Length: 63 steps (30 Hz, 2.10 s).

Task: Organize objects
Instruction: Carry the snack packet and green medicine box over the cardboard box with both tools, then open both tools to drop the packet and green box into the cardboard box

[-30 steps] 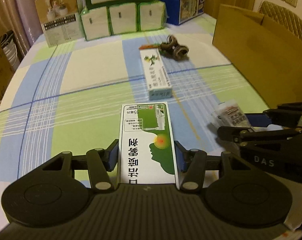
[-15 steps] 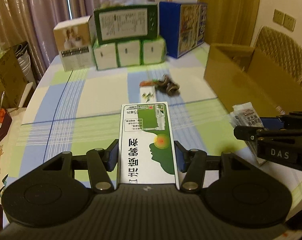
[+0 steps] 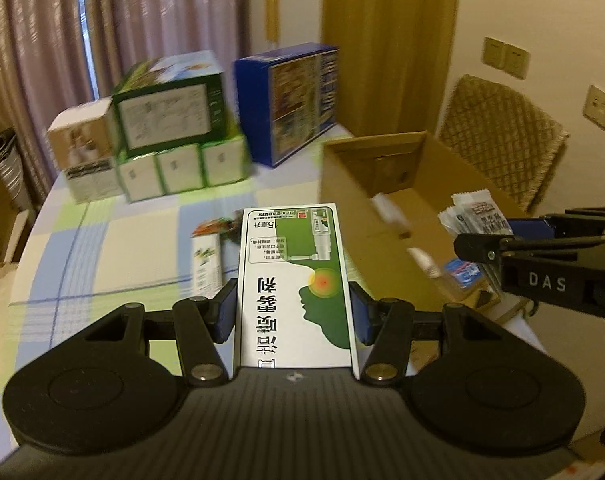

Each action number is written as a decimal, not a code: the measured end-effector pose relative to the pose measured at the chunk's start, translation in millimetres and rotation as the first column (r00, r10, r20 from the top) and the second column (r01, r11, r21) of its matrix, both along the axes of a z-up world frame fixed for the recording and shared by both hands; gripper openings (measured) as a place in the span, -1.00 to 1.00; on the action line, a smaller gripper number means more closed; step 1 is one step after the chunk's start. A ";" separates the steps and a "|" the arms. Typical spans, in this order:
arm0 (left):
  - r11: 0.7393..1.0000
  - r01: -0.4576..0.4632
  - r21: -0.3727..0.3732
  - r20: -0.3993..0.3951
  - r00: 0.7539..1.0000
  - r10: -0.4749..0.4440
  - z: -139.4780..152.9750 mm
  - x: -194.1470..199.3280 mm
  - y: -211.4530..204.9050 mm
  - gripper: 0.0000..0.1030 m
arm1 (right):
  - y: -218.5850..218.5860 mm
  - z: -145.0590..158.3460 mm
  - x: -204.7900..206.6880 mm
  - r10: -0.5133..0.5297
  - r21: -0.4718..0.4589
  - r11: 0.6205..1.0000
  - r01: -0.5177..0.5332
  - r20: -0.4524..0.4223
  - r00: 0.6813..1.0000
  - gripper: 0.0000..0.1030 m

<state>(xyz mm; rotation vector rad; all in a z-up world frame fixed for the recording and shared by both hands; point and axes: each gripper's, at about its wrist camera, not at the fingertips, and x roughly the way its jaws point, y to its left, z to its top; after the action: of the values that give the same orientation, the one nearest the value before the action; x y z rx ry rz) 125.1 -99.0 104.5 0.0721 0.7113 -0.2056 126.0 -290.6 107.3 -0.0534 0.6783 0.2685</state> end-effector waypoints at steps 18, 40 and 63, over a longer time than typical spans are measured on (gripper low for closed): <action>0.984 0.174 -0.032 -0.041 0.984 -0.175 -6.8 49.5 -110.0 -0.02 | -109.4 -1.6 37.3 -0.169 0.017 0.985 0.170 -0.026 0.985 -0.34; 0.984 0.178 -0.022 -0.018 0.984 -0.178 -15.8 77.1 -123.9 0.19 | -129.6 -19.2 50.2 -0.202 0.055 0.977 0.205 -0.057 0.978 -0.34; 0.995 0.094 -0.017 -0.052 0.994 -0.095 -26.4 59.2 -67.9 0.19 | -116.2 -5.5 45.5 -0.161 0.154 0.974 0.166 -0.042 0.986 0.13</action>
<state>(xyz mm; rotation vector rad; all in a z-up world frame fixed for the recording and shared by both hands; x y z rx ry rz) 184.2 -166.9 78.1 0.0863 0.7597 -0.3042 171.5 -406.8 101.8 0.1574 0.6846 0.1636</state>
